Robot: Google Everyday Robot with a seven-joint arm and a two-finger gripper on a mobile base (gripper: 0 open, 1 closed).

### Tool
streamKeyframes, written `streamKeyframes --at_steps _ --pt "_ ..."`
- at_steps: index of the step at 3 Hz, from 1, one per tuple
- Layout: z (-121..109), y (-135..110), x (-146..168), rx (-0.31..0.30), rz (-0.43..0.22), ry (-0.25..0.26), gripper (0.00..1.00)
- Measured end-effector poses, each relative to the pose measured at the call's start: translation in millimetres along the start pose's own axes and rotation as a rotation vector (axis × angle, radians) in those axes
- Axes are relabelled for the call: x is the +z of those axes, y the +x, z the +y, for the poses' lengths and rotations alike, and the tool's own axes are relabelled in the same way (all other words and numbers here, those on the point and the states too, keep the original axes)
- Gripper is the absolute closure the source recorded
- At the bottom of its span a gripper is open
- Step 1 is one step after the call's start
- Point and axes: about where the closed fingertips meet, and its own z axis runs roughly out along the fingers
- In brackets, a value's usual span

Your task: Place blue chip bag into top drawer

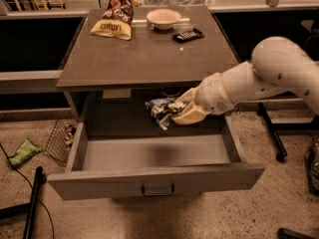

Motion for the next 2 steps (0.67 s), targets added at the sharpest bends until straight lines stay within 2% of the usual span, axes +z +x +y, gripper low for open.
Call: streamKeyframes --at_steps 1,2 --pt "4.8 43.7 27.0 0.043 0.053 -0.037 1.0" --pt "-6.8 87.2 47.2 0.093 0.128 -0.012 1.0"
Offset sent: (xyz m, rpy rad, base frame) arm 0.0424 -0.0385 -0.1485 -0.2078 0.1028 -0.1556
